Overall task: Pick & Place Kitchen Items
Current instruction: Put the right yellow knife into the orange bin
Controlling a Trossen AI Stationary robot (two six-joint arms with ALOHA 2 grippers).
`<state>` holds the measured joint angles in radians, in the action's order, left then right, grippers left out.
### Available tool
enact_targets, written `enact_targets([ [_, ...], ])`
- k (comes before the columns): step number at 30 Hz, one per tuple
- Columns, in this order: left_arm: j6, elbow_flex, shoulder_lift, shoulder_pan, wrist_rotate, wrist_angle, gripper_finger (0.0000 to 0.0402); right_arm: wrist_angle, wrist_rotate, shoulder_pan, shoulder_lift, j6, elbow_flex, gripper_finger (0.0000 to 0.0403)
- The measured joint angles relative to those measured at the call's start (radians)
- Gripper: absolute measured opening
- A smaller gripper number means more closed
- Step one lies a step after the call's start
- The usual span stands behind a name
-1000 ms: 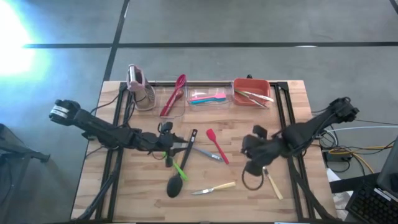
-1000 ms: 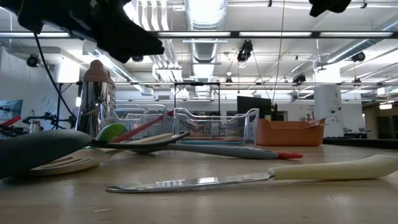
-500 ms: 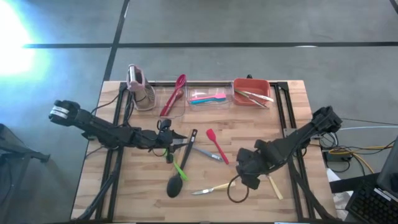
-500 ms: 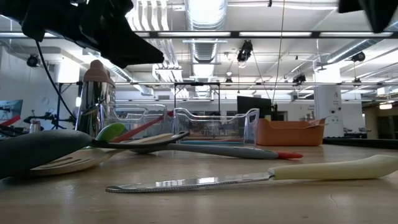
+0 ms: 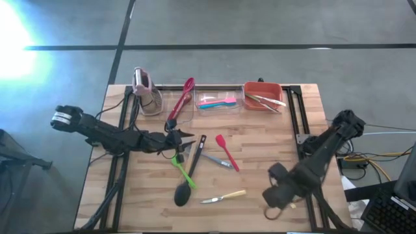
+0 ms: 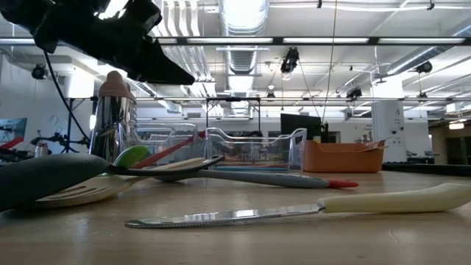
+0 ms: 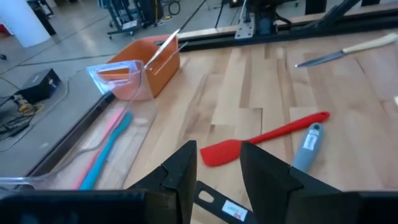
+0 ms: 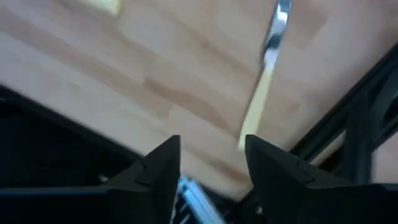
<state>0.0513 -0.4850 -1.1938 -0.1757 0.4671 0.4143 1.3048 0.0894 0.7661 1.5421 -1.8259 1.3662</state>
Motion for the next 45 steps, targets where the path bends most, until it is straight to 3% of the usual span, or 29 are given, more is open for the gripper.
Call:
enact_targets([
  [3, -0.001, 0.001, 0.0, 0.0, -0.005, -0.005, 0.0126, -0.044, 0.018, 0.055, -0.018, -0.133, -0.059, 0.0196],
  [8, -0.005, 0.001, 0.0, 0.0, -0.005, -0.004, 0.0126, -0.186, 0.165, 0.087, -0.02, -0.217, -0.184, 0.021],
  [19, -0.003, 0.001, 0.0, 0.002, -0.006, 0.011, 0.0126, -0.523, 0.167, 0.132, -0.019, -0.249, -0.431, 0.0228],
  [34, -0.011, 0.001, 0.0, 0.002, -0.006, 0.003, 0.0126, -0.529, 0.195, 0.14, -0.023, -0.26, -0.488, 0.0251],
  [45, -0.018, 0.001, 0.0, 0.003, -0.008, 0.002, 0.0126, -0.496, 0.144, 0.077, -0.023, -0.147, -0.512, 0.0251],
])
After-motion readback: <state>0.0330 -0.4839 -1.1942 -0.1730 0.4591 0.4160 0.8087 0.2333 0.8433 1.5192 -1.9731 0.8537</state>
